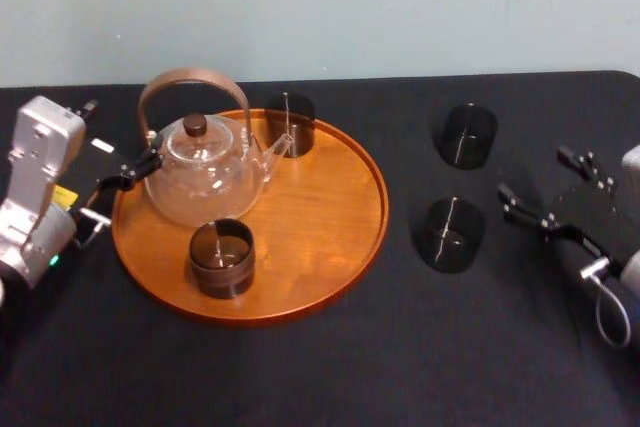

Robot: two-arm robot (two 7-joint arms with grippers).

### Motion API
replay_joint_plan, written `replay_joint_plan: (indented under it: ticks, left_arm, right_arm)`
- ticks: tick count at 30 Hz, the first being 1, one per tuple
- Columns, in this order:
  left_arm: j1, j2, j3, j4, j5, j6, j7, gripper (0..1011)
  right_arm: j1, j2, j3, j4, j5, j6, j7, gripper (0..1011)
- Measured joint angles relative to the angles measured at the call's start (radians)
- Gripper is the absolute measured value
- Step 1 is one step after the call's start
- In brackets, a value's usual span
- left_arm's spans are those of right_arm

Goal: Pick up the glass from the table and place it on the tray.

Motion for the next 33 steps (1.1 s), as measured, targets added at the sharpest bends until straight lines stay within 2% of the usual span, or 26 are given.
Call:
replay_joint_plan:
  ticks: [6,16,23,33]
  left_arm:
    - [0.0,0.0,0.0,0.0,0.0,0.0,0.0,1010]
    - [0.0,0.0,0.0,0.0,0.0,0.0,0.0,1010]
    - [0.0,0.0,0.0,0.0,0.0,0.0,0.0,1010]
    - [0.0,0.0,0.0,0.0,0.0,0.0,0.0,1009]
  right_arm:
    - [-0.068,0.014,0.013,-0.054,0.015,0.031,0.021,1002]
    - [-0.124,0.006,0.01,-0.082,0.013,0.056,0.056,1002]
    - [-0.12,-0.016,-0.004,-0.077,0.0,0.064,0.085,1002]
    - [-0.065,-0.072,-0.025,-0.011,-0.017,0.087,0.135,1002]
